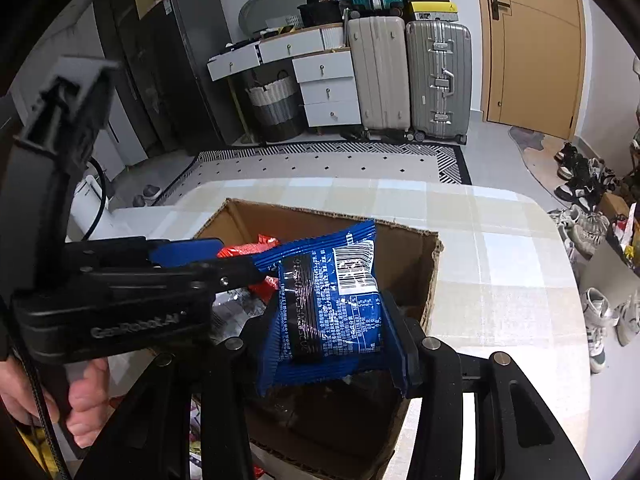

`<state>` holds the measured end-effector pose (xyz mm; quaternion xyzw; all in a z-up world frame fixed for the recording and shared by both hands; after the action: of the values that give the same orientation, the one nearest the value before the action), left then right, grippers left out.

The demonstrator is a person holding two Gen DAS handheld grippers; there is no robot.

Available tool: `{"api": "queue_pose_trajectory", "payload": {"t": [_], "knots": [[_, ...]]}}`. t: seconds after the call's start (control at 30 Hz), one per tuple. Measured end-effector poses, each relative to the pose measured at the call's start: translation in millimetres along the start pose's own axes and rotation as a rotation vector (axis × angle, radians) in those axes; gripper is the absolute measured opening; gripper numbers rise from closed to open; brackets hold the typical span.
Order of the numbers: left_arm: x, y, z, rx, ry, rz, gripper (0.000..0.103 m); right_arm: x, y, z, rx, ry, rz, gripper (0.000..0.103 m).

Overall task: Organize snacks
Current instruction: 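Lower both packs into the box and open both tools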

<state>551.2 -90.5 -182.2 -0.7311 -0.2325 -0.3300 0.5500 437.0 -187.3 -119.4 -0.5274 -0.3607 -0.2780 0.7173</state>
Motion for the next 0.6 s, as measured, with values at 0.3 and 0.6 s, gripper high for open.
{"api": "queue_pose_trajectory", "payload": {"t": [0.3,0.6], "knots": [[-8,-27,-5,0.014,0.008,-0.022,0.046,3,-6,4,-0.018,-0.032,-0.021,0.047],[-8,-67,-12,0.004,0.020,-0.063,0.053,11,-33,9,-0.023,-0.034,-0.064,0.047]]}}
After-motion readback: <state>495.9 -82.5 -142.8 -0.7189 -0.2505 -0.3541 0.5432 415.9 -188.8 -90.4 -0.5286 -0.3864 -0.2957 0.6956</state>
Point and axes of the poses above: each gripper's, at about its wrist camera, not at the fingertips, and y roughly the way its jaws point, z to its left, x to its top, the point moved 4 cm from there along y, roughly the way its jaws point, and after that the axes turned 15 degrees about -z, right-handed, at the moved point
